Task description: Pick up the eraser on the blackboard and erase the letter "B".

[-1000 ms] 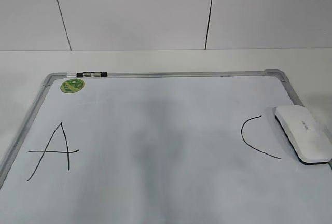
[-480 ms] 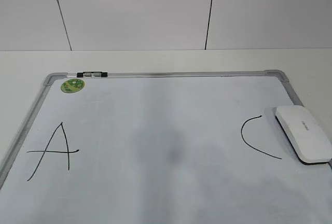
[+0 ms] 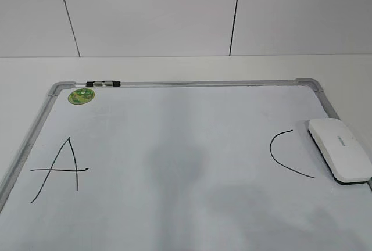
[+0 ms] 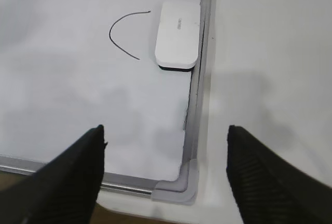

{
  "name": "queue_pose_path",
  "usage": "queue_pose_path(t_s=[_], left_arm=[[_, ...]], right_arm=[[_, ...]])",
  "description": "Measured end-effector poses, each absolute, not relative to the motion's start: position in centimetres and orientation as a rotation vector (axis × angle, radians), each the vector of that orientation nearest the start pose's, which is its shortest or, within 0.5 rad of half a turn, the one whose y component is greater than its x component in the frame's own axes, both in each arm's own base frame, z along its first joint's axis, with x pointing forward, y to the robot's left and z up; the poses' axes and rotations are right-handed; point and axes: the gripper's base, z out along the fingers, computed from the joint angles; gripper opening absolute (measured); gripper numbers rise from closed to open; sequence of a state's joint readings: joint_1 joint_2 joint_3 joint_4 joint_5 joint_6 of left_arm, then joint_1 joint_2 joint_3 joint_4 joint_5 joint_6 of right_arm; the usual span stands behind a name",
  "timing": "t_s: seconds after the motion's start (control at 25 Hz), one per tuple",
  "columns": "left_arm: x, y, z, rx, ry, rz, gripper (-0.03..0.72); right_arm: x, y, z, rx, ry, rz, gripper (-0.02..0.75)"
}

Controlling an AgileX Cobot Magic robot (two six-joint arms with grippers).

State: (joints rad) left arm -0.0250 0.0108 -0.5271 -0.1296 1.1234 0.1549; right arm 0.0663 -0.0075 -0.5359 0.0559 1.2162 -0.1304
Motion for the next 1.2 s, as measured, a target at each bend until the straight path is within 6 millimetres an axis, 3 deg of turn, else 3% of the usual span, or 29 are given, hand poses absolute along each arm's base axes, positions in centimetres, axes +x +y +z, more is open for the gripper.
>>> queue_pose_path(t_s=[0.84,1.2], left_arm=[[-0.97,-1.04,28.03,0.189,2.076,-0.084,0.239],[-0.85,-1.16,28.04,0.07,2.082,-0.016,0.239]], right_arm=[[-1.17,0.2,27.06,-0.212,2.105,0.002,0.587],[-1.16,0.2,27.08,-0.212,2.102,0.001,0.587]])
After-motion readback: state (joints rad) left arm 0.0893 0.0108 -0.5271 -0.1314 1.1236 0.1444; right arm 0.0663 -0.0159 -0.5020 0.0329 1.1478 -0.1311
